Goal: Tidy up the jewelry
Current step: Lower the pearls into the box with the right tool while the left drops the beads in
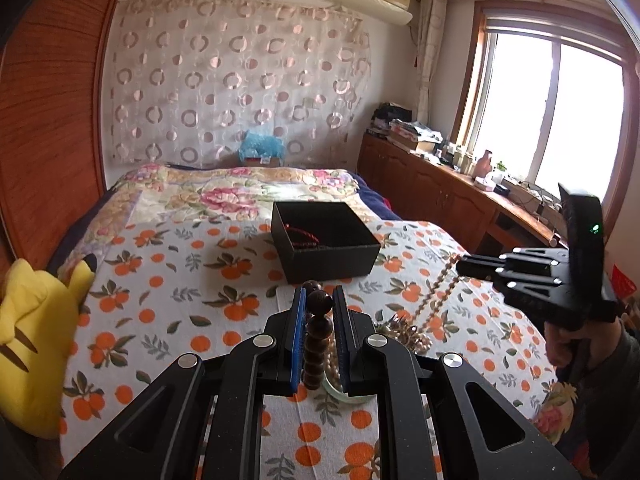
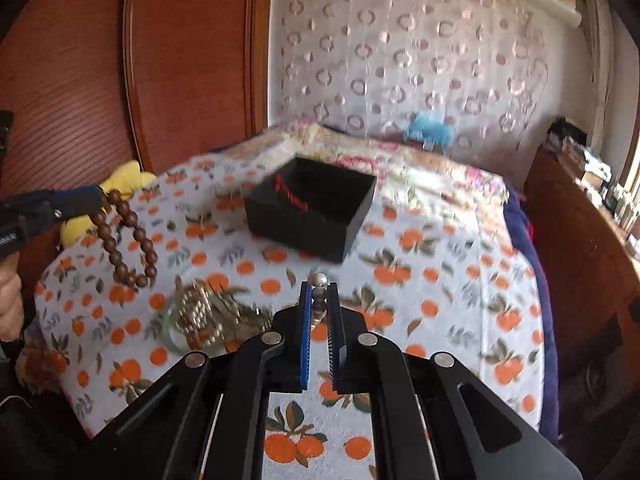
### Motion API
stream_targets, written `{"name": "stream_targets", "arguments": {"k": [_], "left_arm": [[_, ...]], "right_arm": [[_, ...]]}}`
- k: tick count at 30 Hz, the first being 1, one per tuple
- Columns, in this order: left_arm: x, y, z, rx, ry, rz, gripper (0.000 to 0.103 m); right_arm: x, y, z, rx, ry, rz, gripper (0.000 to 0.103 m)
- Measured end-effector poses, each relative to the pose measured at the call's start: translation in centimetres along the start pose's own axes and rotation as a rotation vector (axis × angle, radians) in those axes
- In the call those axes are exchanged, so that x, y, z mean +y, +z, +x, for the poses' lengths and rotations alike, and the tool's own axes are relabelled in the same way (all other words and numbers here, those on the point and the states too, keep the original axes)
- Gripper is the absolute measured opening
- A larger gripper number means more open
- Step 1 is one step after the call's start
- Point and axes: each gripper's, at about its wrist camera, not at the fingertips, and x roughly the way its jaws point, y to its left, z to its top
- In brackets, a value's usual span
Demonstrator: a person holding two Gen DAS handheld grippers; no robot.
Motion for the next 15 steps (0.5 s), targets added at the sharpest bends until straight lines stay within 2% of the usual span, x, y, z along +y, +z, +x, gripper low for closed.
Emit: {"name": "stream_targets", "arguments": {"k": [9,15], "left_arm": [[-0.4,1.5,-0.2,-0.024,-0.002,0.023,0.012],[-0.6,3.0,0.1,-0.042,-0.006,0.042,0.012]], "right_arm": [[-0.4,3.5,-3.1,-0.089,-0.037,-0.031,0.008],[-0.9,5.4,-3.6,-0.116,-0.058,-0.042,0.008]]}}
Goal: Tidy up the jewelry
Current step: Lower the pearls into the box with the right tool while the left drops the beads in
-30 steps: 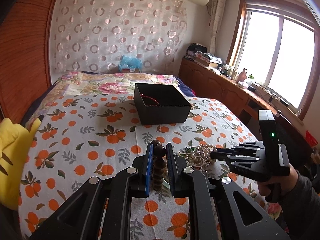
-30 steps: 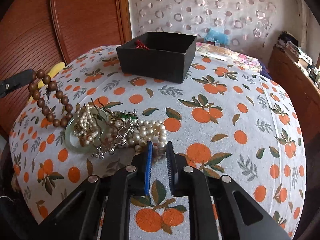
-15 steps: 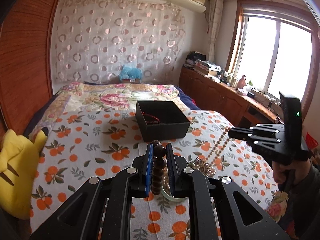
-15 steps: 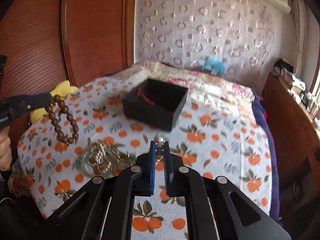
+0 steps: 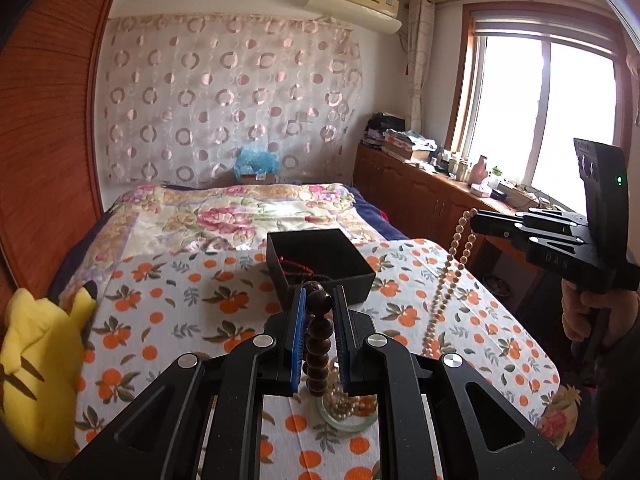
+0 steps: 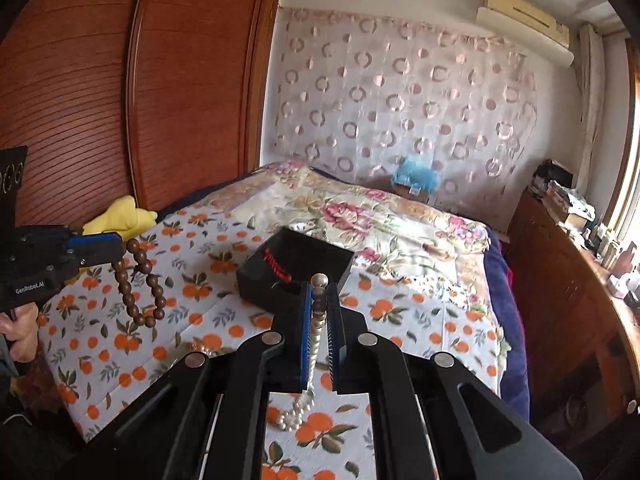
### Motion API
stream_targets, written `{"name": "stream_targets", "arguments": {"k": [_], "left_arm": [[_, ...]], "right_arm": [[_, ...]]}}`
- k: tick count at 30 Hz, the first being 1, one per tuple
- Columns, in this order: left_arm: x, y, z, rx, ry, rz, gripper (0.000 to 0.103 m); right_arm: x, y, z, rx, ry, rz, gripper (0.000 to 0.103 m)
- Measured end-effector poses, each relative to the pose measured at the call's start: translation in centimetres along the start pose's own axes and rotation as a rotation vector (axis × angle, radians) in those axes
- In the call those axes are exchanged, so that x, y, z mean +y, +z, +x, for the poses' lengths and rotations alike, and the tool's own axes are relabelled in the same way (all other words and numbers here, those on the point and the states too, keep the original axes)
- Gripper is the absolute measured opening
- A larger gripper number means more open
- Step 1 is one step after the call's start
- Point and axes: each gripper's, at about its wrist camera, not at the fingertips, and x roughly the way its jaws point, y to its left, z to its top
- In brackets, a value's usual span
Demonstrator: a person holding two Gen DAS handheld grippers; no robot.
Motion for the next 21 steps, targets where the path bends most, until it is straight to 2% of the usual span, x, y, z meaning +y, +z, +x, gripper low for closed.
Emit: {"name": "stream_targets", "arguments": {"k": [7,21], "left_arm": [[0.5,1.8,1.0,-0.01,0.004,0.013,0.012],[1.2,6.0,5.5,0.024,0.067,0.092,0.012]], "right_arm": [[-1.0,2.4,1.1,-0.012,-0.03,0.015,0.008],[-1.2,9.5,4.1,-0.086,-0.037,0.015,0.008]]}}
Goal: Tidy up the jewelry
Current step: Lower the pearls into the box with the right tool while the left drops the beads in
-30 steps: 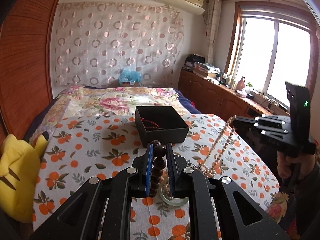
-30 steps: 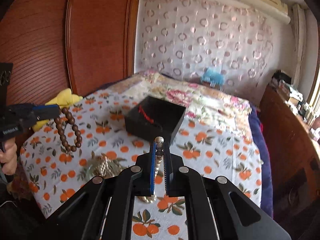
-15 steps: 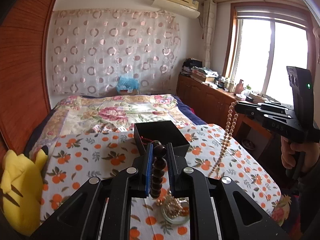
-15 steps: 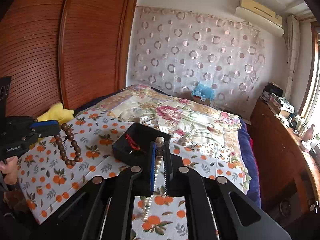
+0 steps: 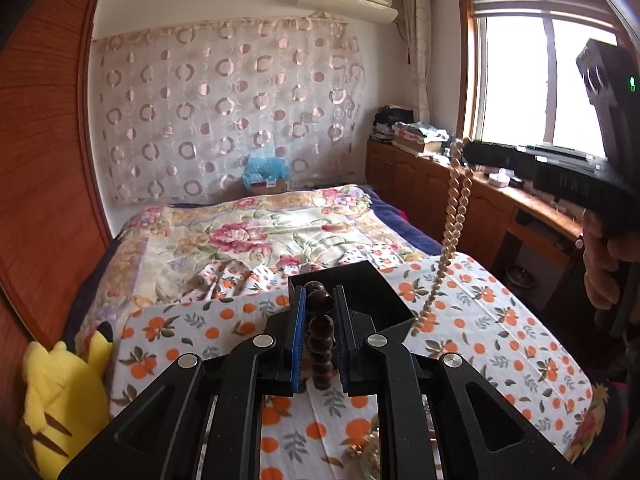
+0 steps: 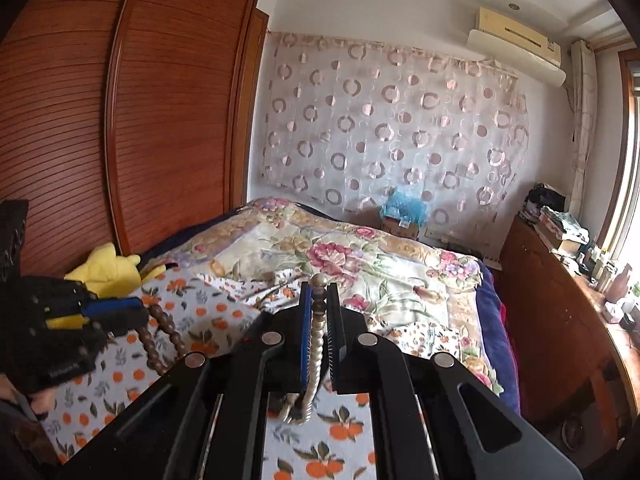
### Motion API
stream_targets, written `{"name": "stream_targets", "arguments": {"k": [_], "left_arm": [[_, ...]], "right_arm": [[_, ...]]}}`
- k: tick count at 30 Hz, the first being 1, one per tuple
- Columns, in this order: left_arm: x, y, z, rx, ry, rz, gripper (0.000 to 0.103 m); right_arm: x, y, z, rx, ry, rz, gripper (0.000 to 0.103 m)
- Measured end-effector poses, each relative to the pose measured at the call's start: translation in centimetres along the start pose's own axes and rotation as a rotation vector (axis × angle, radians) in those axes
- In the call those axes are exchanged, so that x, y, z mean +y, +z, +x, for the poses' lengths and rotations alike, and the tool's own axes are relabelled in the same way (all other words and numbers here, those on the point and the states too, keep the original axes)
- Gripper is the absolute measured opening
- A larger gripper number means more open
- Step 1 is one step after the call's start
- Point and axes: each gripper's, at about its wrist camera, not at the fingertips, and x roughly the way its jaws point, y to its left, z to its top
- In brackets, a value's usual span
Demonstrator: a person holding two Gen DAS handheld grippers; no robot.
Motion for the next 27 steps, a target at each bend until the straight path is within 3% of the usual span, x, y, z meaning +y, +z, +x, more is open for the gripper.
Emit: {"name": "stream_targets", "arguments": {"k": [6,15,19,27], "left_arm": [[0.3,1.0,1.1,0.009,0.005,0.009,0.012],[0.6,1.8,2.3,0.014,0.006,0.001,0.012],[0.3,2.2,3.3,0.016,-0.002,0.006,0.012],[-0.6,2.2,5.5,0.036,-0.029,0.004,0.012]], "right_arm": [[0.5,1.2,1.5,0.005,-0.006,-0.013,0.008],[-1.0,1.1,4.2,0.002,-0.02,0.067,0.008],[-1.5,0.0,6.6,0.061,-0.019,0.066,0.008],[-1.9,-5.6,11.7,0.215,0.028,0.125,0.009]]}}
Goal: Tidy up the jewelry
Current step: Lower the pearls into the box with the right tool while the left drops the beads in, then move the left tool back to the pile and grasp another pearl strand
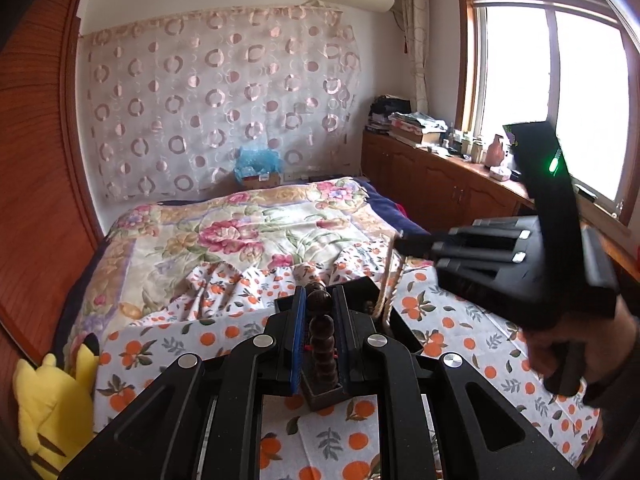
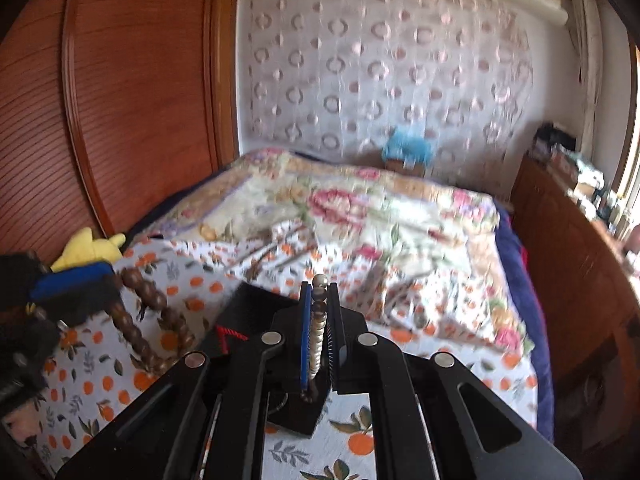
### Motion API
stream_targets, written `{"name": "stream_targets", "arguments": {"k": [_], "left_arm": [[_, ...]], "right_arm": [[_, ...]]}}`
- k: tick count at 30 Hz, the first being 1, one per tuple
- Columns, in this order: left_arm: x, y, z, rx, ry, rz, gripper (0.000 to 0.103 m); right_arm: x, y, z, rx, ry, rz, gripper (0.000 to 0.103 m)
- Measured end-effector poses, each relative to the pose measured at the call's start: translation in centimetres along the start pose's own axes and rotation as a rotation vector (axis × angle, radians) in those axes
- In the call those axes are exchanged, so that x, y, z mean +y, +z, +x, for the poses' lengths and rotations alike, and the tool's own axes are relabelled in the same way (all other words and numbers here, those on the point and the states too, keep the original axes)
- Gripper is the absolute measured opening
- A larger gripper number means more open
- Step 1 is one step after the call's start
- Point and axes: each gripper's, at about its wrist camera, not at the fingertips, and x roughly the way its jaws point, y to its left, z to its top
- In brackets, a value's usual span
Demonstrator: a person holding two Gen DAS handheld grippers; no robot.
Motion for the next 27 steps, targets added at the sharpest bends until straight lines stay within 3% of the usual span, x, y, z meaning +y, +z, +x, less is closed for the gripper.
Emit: {"name": "stream_targets", "arguments": {"k": [6,17,27], "left_arm": [[-0.4,-0.4,1.9,0.026,-0.01,-0.006,0.012],[-1.5,-1.0,4.2,0.07,-0.007,0.005,0.012],[-1.7,-3.7,1.6,0.074,-0.003,0.013,0.014]], "right_arm": [[-0.5,-1.4,0.4,-0.001,0.053,0.044,0.009],[-0.7,-3.0,-2.2,-0.031,0.064,0.023,0.013],[0.3,-8.5,-5.1,-0.036,0.083,0.001,0.013]]}}
